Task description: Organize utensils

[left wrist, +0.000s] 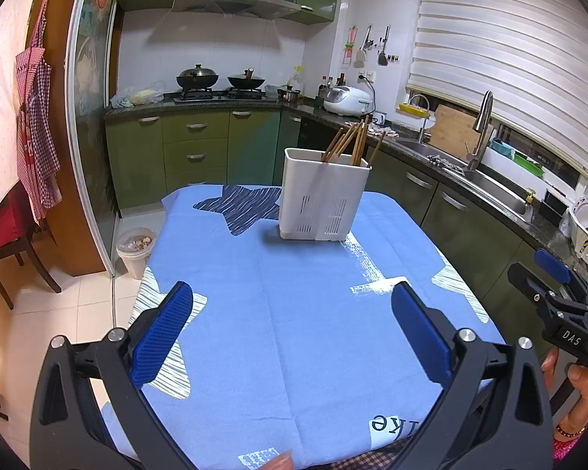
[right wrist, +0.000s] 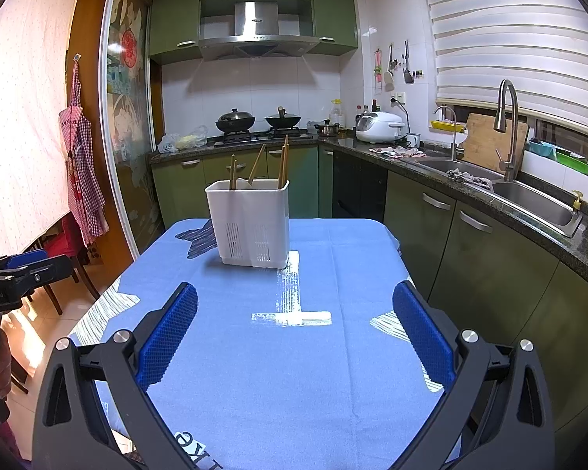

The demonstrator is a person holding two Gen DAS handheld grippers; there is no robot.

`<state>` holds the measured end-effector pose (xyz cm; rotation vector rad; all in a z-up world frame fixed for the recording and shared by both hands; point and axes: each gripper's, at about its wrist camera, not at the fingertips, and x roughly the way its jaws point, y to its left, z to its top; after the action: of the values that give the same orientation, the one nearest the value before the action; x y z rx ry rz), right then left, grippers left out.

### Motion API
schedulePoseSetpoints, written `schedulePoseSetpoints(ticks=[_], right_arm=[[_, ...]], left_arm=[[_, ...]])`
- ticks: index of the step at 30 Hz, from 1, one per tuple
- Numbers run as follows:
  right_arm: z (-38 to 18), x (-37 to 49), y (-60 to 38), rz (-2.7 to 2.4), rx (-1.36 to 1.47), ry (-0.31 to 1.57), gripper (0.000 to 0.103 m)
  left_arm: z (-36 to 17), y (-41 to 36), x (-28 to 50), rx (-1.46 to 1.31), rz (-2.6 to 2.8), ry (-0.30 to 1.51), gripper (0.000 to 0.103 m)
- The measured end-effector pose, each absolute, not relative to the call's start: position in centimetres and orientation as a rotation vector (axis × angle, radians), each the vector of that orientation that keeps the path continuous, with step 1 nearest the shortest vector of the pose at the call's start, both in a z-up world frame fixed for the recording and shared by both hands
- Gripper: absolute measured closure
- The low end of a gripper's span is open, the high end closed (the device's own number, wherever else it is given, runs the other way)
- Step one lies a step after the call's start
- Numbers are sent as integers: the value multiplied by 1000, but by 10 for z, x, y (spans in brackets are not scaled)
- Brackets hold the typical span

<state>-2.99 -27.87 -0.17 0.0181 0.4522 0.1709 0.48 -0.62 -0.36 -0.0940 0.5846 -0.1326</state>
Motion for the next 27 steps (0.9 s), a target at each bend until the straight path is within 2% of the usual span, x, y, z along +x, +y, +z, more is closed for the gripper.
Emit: schedulePoseSetpoints(ticks=[27], right_arm=[[-13, -28, -278, 172, 14, 464, 5]], left_arm=[[-9, -12, 10, -78, -147, 600, 7]])
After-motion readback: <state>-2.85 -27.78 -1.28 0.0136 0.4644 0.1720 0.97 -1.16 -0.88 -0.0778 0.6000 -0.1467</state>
